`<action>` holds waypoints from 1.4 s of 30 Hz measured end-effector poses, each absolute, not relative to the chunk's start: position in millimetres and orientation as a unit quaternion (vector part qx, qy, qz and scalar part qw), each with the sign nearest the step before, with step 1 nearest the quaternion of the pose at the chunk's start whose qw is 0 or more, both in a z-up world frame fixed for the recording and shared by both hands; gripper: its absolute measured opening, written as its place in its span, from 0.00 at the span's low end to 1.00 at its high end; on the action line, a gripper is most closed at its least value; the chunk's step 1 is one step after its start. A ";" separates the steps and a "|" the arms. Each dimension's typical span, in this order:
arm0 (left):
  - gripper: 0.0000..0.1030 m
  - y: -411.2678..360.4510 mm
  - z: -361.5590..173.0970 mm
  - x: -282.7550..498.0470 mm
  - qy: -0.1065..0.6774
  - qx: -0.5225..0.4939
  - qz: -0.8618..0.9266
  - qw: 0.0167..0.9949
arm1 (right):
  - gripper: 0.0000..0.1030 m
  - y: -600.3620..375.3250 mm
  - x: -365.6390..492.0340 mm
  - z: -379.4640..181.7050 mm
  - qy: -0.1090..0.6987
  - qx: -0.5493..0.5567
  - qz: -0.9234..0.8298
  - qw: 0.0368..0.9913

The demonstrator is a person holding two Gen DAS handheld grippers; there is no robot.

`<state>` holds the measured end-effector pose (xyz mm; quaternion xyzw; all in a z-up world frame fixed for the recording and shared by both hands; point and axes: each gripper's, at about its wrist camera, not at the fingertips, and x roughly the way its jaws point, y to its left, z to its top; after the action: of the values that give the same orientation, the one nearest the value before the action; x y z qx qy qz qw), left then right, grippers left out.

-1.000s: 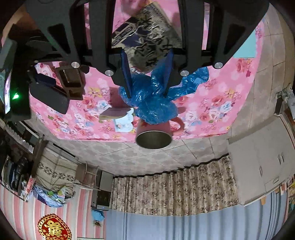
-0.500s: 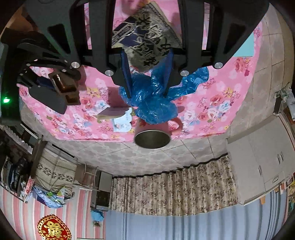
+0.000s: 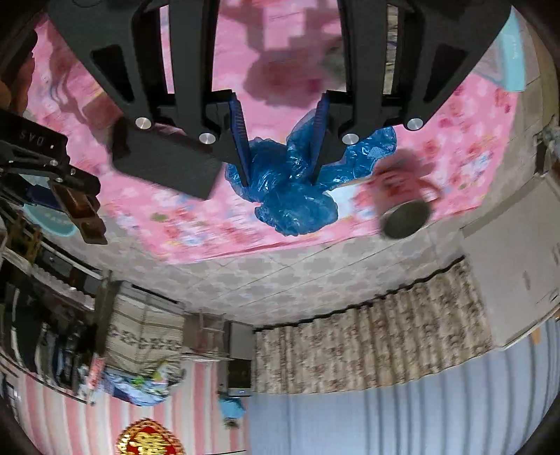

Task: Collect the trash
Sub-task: 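Carry the blue bag and the brown tray over the blue basket with both tools, then open the left tool to drop the blue bag while the right tool holds the tray over the basket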

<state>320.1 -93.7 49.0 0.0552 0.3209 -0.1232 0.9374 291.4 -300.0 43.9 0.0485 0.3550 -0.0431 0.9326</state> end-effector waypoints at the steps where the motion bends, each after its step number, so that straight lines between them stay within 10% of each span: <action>1: 0.29 -108.7 50.6 319.9 0.320 0.055 -0.132 0.936 | 0.65 -323.2 286.4 45.8 0.351 0.056 -0.058 0.933; 30: 0.31 -448.8 31.6 291.6 0.332 0.088 -0.337 0.877 | 0.65 -605.6 204.8 18.1 0.337 0.156 -0.229 0.900; 42: 0.86 -434.8 42.5 303.5 0.326 0.079 -0.309 0.890 | 0.65 -601.8 207.4 6.7 0.338 0.163 -0.220 0.900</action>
<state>303.5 -434.8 42.5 0.0792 0.3259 -0.3087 0.8901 207.4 -601.8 6.7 0.1626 0.3382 -0.2201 0.9004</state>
